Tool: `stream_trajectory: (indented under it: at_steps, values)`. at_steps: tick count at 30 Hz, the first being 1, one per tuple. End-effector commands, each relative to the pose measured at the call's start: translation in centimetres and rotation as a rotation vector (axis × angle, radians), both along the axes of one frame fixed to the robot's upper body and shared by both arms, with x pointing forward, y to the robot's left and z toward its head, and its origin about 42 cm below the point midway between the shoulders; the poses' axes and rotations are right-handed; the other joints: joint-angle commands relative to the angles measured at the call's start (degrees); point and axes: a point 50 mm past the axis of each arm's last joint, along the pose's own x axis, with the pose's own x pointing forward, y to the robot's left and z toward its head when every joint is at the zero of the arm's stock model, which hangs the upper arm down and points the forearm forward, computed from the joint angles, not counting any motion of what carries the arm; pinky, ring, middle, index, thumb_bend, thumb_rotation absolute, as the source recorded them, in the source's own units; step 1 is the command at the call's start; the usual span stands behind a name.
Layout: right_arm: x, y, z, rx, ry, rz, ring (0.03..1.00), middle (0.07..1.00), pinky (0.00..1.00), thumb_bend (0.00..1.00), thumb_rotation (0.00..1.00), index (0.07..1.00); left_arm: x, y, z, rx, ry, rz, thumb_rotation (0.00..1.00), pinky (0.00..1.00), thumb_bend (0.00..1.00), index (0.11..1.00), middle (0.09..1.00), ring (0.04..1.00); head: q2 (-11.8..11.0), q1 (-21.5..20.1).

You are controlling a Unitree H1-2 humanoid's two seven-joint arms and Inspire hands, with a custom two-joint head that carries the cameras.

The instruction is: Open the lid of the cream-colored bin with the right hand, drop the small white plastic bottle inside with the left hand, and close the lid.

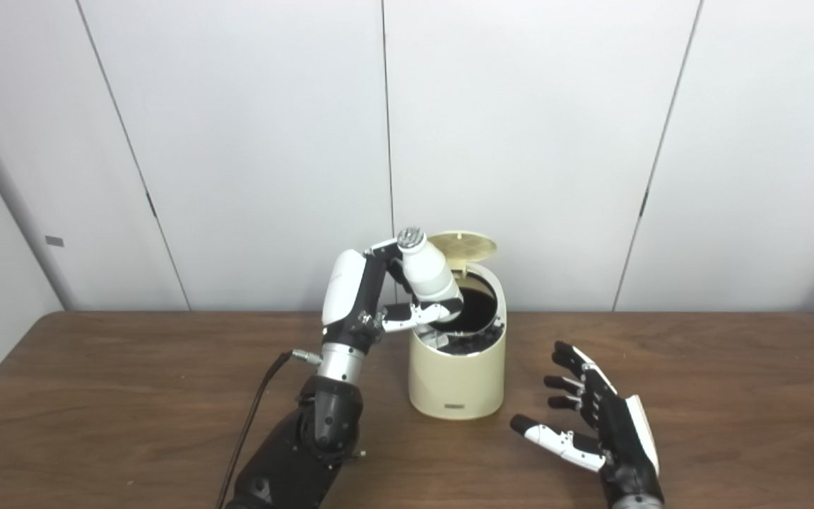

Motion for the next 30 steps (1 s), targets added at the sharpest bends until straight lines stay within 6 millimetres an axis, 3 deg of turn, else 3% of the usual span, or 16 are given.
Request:
stream_trajectory:
  at_steps: [1, 13, 14, 17, 18, 20, 30]
  values:
    - [0.5, 0.47, 2.21, 0.018, -0.091, 0.001, 0.754, 0.853, 0.65, 0.72, 0.24, 0.841, 0.21, -0.49, 0.47, 0.044, 0.006, -0.012, 0.0, 0.47, 0.52, 0.496, 0.494, 0.548, 0.0, 0.0]
    - [0.64, 0.38, 2.18, 0.014, -0.1, -0.002, 0.749, 0.849, 0.66, 0.74, 0.25, 0.84, 0.07, -0.22, 0.26, 0.068, -0.008, 0.005, 0.0, 0.48, 0.52, 0.5, 0.493, 0.563, 0.2, 0.0]
    - [0.66, 0.37, 2.18, 0.015, -0.101, -0.002, 0.747, 0.849, 0.65, 0.74, 0.25, 0.839, 0.06, -0.23, 0.25, 0.074, -0.005, 0.009, 0.03, 0.5, 0.52, 0.497, 0.563, 0.575, 0.3, 0.0]
    - [0.64, 0.35, 2.21, 0.014, -0.1, -0.003, 0.744, 0.848, 0.65, 0.74, 0.25, 0.839, 0.05, -0.22, 0.25, 0.085, 0.0, 0.016, 0.05, 0.51, 0.52, 0.496, 0.614, 0.59, 0.3, 0.1]
    - [0.63, 0.35, 2.21, 0.017, -0.099, -0.003, 0.746, 0.85, 0.65, 0.75, 0.26, 0.84, 0.05, -0.21, 0.25, 0.088, 0.001, 0.017, 0.03, 0.52, 0.73, 0.585, 0.624, 0.595, 0.4, 0.1]
    - [0.65, 0.35, 2.21, 0.021, -0.097, -0.002, 0.748, 0.851, 0.66, 0.75, 0.26, 0.841, 0.06, -0.2, 0.26, 0.088, -0.001, 0.018, 0.02, 0.53, 0.85, 0.633, 0.631, 0.6, 0.4, 0.2]
    - [0.66, 0.41, 2.26, 0.013, -0.097, -0.001, 0.743, 0.846, 0.65, 0.75, 0.26, 0.838, 0.01, -0.19, 0.22, 0.094, -0.012, 0.021, 0.03, 0.54, 0.89, 0.667, 0.656, 0.619, 0.7, 0.2]
